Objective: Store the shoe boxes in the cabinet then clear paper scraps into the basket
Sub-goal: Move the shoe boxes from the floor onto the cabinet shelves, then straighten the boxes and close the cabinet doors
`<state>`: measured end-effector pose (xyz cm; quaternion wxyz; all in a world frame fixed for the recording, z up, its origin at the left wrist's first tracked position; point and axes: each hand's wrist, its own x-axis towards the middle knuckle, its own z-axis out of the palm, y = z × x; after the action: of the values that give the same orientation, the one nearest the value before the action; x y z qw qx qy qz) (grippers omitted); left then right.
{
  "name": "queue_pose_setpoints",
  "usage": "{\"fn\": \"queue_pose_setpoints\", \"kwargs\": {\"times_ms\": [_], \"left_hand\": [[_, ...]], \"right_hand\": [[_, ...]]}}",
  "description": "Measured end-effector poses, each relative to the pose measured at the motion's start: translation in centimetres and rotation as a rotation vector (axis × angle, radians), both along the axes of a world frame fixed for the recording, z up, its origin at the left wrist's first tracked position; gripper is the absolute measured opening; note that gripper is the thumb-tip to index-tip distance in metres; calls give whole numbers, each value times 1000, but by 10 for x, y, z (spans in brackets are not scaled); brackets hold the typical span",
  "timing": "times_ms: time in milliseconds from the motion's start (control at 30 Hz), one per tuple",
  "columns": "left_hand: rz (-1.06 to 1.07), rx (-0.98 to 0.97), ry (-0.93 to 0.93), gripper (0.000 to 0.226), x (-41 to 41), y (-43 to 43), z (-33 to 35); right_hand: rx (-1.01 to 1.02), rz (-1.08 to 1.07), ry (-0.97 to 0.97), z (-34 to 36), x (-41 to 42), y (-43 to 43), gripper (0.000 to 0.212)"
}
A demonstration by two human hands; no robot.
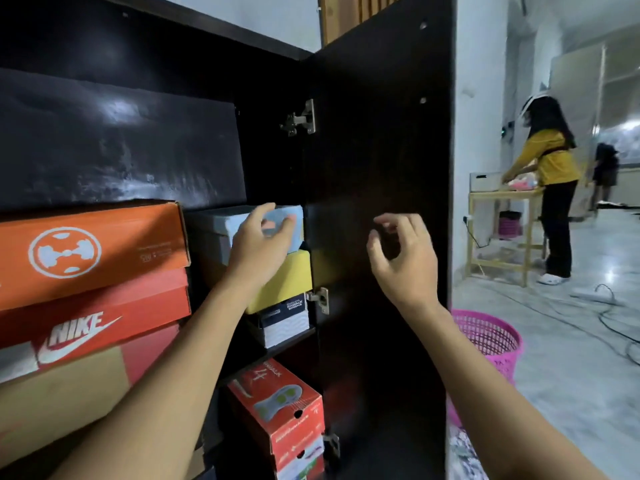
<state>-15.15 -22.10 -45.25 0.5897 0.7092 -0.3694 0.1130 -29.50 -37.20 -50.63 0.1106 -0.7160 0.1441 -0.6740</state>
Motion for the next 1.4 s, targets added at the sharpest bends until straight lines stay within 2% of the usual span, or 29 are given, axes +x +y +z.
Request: {"fn": "queue_pose_setpoints", "kwargs": {"times_ms": [67,133,233,300,400,500,700,800,867,1033,1200,1400], "left_hand": [[-42,7,-70,45,-31,-2,3],[-95,35,-127,46,-56,-5,5],[-146,71,-193,49,-85,-8,10],[-161,85,-217,50,-98,-10,11],[-173,109,-227,52,-110,-11,8],[-157,118,-241,54,-116,-8,2],[-99,121,-331,64,-110,12,-12],[30,22,-361,67,-84,29,-16],[104,-41,-362,69,-51,43,-19],[176,-15,-349,71,7,62,-22],[138,-33,-270,67,50,74,-20],[156,-31,-262,65,96,77,-19]], "right_hand": [[26,-124,-157,0,-28,-6,34],[181,-161,-193,-1,-46,-19,50],[503,133,-24,-3,-54,-41,65],[561,268,33,-6,-55,-45,62],[535,333,7,-10,-61,-37,53],[409,462,31,-17,-61,-20,48],[93,640,240,-30,-23,27,50],[-3,657,294,-35,14,59,52],[-11,653,322,-38,41,77,56],[51,574,416,-36,88,97,65],[5,496,584,-29,128,107,80],[16,426,603,-29,178,109,91]]}}
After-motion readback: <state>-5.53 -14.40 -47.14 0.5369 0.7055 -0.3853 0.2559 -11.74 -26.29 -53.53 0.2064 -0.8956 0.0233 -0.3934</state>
